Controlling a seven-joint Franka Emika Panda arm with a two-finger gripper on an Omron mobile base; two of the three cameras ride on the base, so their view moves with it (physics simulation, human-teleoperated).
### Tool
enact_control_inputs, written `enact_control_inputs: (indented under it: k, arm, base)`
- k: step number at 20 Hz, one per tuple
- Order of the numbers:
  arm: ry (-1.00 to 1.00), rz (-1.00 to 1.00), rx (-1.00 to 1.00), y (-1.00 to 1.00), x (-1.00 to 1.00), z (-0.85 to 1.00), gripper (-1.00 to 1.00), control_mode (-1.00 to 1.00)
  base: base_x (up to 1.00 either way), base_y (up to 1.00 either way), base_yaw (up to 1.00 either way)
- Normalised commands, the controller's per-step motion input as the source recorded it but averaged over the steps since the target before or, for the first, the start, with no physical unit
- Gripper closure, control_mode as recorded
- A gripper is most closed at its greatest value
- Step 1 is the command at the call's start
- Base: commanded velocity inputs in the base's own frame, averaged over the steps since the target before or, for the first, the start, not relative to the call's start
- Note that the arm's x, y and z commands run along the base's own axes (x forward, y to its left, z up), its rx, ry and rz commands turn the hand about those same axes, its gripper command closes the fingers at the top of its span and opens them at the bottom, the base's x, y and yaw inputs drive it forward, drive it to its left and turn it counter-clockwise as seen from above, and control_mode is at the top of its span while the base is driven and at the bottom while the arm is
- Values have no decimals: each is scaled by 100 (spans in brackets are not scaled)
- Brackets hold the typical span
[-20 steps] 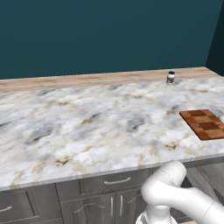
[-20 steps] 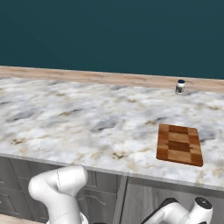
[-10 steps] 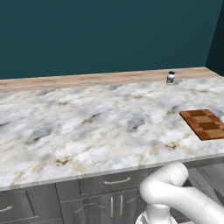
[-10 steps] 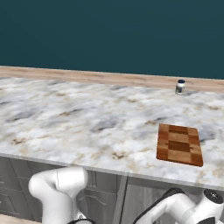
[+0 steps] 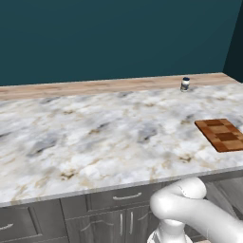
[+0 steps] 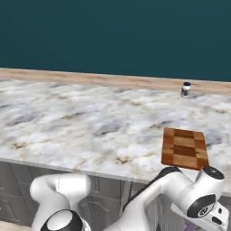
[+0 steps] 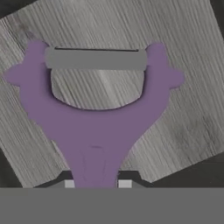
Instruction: Open the drawer on the right and place the cutting tools on the cutting board.
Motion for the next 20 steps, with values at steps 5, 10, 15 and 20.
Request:
enact_control_inputs:
  k: [5, 10, 15, 20]
  arm:
    - [0, -16, 0, 55, 27, 81, 100, -100]
    - [0, -18, 0, 76, 44, 56, 100, -100]
    - [0, -19, 0, 70, 69, 50, 100, -100]
    - [1, -24, -3, 56, 87, 44, 100, -100]
  base:
    - [0, 0, 0]
    - [0, 0, 0]
    - [0, 0, 0]
    - [0, 0, 0]
